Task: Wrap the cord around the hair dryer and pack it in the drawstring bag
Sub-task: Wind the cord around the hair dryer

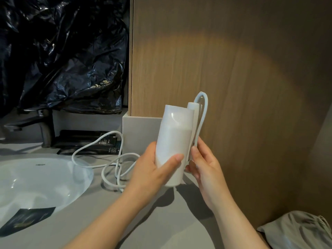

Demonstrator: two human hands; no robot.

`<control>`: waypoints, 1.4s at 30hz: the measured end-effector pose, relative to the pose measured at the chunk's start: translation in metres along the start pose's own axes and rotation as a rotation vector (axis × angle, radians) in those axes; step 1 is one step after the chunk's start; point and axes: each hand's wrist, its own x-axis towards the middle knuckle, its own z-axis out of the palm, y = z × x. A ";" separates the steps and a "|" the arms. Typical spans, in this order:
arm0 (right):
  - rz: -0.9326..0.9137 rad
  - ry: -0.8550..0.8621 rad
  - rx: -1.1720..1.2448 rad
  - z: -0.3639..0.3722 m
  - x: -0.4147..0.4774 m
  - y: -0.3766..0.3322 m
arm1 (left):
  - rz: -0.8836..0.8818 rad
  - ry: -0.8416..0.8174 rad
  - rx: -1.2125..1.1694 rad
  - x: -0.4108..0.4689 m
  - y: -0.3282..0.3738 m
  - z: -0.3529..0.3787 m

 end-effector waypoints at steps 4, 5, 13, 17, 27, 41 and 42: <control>-0.013 -0.018 -0.011 -0.004 -0.003 -0.003 | -0.011 0.067 -0.130 0.009 -0.003 -0.005; -0.005 -0.026 -0.008 -0.003 -0.005 -0.003 | -0.020 0.067 -0.170 0.011 -0.005 -0.007; 0.058 -0.024 0.028 0.001 -0.004 -0.001 | 0.024 0.020 -0.224 0.011 -0.006 -0.006; 0.000 0.061 0.004 0.003 -0.007 0.000 | 0.051 0.070 -0.049 0.007 -0.001 -0.005; -0.085 0.024 -0.017 0.006 -0.012 -0.006 | -0.033 0.062 -0.044 0.009 -0.004 -0.007; -0.145 0.005 -0.075 0.007 -0.014 -0.007 | -0.344 -0.048 -0.476 0.011 0.008 -0.008; -0.154 0.005 -0.072 0.007 -0.014 -0.007 | -0.313 -0.040 -0.429 0.011 0.008 -0.008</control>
